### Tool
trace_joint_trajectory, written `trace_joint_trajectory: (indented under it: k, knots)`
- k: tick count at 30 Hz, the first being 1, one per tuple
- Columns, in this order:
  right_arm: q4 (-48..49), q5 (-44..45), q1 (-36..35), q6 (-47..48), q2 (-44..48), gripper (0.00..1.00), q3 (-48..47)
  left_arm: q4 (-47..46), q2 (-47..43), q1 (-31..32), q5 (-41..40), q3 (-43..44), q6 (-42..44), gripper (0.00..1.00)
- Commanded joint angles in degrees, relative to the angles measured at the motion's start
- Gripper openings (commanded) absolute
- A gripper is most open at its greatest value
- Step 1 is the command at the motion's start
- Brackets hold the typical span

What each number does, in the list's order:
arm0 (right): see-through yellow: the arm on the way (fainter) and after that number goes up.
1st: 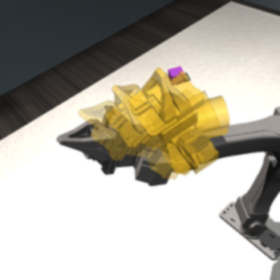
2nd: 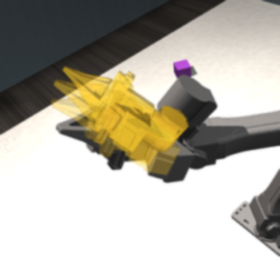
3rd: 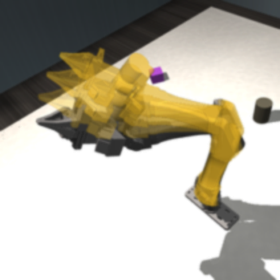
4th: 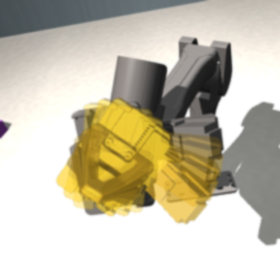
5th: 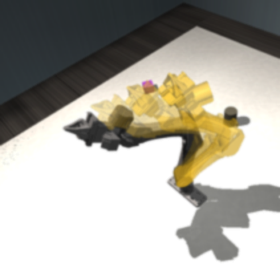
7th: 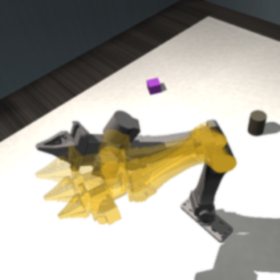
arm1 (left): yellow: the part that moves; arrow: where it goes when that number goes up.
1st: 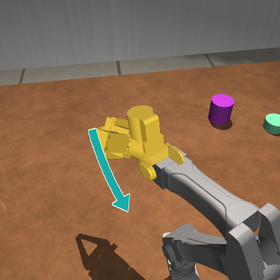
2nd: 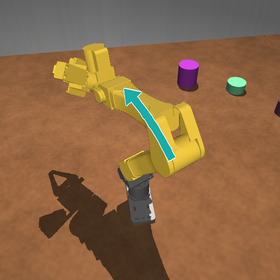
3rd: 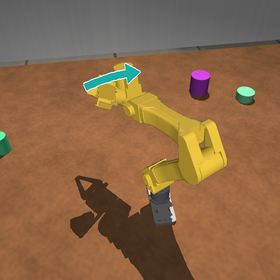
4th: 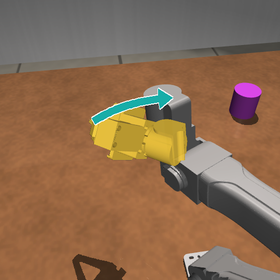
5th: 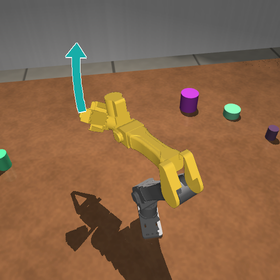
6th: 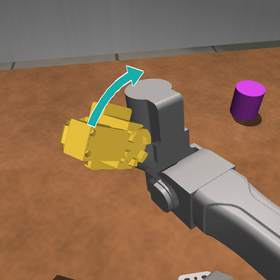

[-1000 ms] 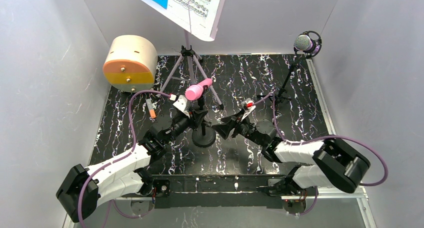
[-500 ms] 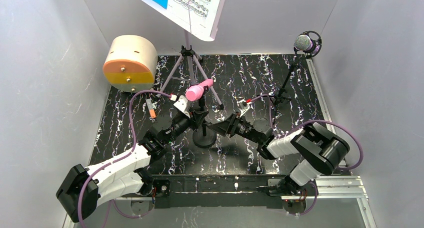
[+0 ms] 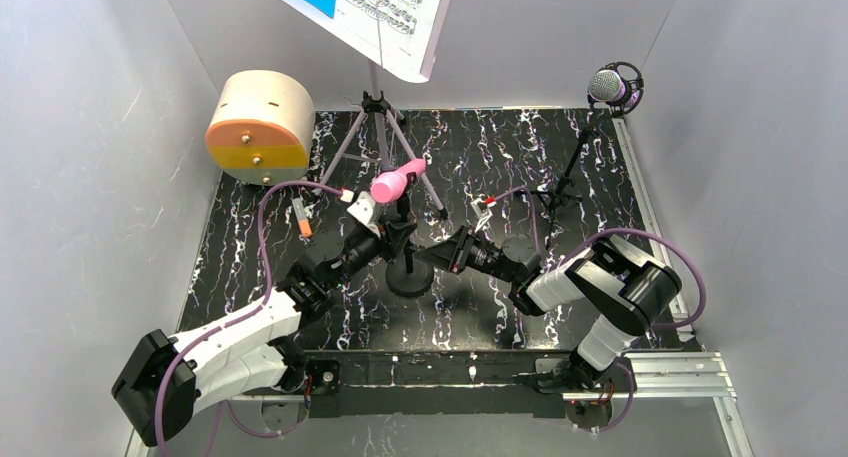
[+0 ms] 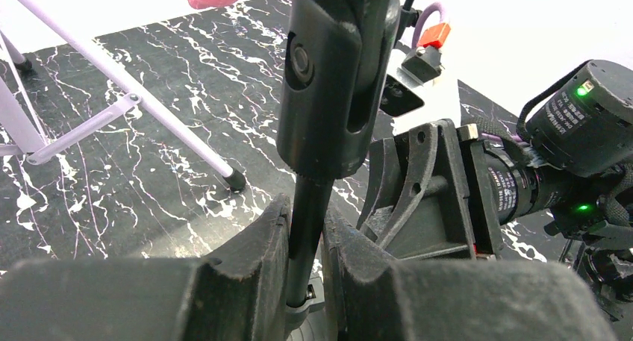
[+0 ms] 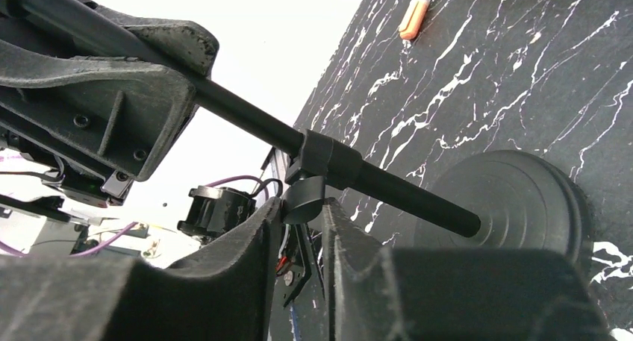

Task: Pack up the instrument practice props
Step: Unscrew the knob on the microphone stand.

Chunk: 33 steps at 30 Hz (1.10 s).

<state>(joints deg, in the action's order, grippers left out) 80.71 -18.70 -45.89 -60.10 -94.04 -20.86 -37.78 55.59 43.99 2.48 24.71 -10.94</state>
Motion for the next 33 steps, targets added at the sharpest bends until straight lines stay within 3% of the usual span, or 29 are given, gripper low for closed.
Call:
trace_joint_trajectory:
  k: [1, 5, 11, 25, 33]
  knots:
    - [3.9, -0.1, 0.78, 1.44, -0.19, 0.29, -1.74, 6.23, 0.21, 1.01, 3.7, -0.98, -2.95, 0.0]
    - [1.14, -0.49, 0.72, 5.99, 0.68, 0.16, -2.12, 6.14, 0.09, 0.97, 3.73, -1.16, -2.95, 0.0]
    - [-4.43, -3.0, 0.78, 20.81, 3.49, 0.01, -3.47, 5.27, 0.13, 1.01, 4.93, -1.31, -2.32, 0.0]
    - [-29.89, -6.29, -0.82, 68.06, 10.69, 0.01, -9.9, -0.22, -0.13, 1.01, 8.49, -2.62, 1.83, 0.0]
    - [-36.55, 5.99, -8.65, 99.17, 11.89, 0.01, -10.41, -1.39, -0.38, 1.01, 8.88, -2.87, 2.08, 0.0]
